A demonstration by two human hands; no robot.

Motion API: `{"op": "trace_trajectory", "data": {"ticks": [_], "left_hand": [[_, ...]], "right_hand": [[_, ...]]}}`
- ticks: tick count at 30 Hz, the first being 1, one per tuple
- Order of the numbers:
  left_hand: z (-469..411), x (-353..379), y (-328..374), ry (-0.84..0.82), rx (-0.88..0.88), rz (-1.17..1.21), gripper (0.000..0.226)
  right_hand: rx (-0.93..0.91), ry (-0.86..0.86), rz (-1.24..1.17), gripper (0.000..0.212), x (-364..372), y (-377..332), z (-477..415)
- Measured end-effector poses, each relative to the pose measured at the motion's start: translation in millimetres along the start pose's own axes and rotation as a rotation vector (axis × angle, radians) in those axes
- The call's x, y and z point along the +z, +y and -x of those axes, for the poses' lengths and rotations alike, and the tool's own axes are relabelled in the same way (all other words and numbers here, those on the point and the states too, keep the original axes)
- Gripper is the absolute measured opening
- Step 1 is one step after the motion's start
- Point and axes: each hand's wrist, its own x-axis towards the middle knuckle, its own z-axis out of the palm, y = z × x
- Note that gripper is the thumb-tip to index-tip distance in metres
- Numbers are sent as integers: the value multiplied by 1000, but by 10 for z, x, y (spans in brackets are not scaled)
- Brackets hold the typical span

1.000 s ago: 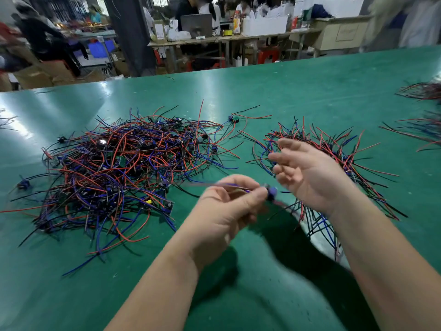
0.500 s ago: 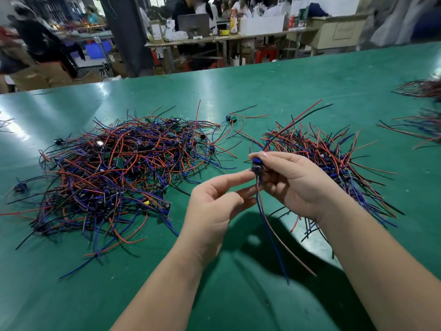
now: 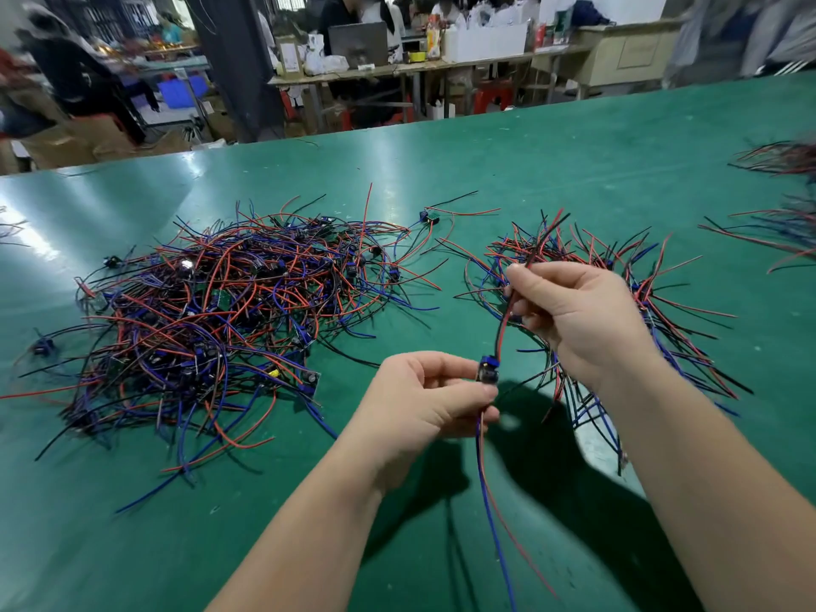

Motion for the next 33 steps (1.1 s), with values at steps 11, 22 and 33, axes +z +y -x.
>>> {"op": "trace_trajectory", "data": {"ticks": [11, 22, 33], "left_hand": [[59, -79, 67, -163, -95, -40, 22], [-109, -96, 27, 246, 52, 264, 12], [-98, -252, 21, 347, 261, -600, 25]], "right_hand": [[3, 169, -187, 21, -120, -107, -49], [-218, -396, 548, 14, 162, 201, 178], [-554, 26, 965, 3, -74, 135, 16]]}}
